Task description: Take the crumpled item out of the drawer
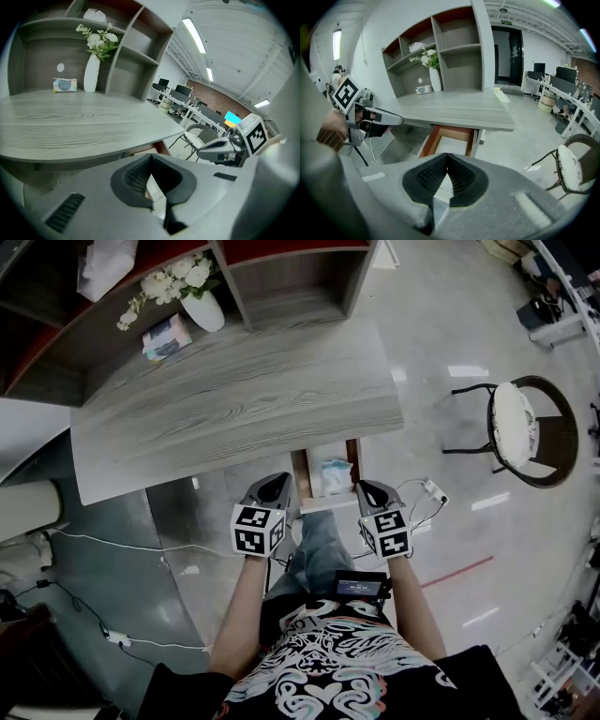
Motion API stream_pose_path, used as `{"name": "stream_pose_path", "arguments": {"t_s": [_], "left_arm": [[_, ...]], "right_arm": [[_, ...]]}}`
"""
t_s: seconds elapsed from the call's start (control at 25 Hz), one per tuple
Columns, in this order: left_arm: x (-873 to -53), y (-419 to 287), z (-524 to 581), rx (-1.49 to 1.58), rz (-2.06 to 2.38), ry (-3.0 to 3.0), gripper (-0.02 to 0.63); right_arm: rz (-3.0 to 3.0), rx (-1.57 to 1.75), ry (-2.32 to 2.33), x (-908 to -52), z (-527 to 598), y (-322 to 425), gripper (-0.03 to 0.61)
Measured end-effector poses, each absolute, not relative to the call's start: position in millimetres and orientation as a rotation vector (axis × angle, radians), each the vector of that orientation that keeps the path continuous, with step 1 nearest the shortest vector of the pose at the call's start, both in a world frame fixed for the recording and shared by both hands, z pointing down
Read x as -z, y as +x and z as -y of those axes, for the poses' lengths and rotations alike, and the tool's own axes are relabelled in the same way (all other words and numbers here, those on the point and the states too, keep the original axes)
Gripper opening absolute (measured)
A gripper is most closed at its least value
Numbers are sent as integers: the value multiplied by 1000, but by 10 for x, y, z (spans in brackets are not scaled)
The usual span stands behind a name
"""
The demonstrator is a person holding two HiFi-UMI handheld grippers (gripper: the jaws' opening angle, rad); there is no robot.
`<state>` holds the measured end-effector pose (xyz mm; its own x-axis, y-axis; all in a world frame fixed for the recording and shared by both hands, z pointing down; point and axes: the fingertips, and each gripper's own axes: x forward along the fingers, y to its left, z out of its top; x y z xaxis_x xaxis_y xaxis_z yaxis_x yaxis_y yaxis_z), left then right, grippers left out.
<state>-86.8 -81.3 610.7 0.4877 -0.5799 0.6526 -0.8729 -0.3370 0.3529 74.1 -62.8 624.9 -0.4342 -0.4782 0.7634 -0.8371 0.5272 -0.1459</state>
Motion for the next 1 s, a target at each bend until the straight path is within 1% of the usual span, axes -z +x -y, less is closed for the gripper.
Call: {"name": "stream_pose_path", "arguments": {"t_s": [0.52,1.0], "left_arm": [[-6590,-764,679,-648,1113,1977,0],[-6993,-623,577,-741,1026,1930,0]], "right_arm": [[1988,-802,904,-6830,639,689,5],[1952,-796,754,-7171,568,572,6]]}}
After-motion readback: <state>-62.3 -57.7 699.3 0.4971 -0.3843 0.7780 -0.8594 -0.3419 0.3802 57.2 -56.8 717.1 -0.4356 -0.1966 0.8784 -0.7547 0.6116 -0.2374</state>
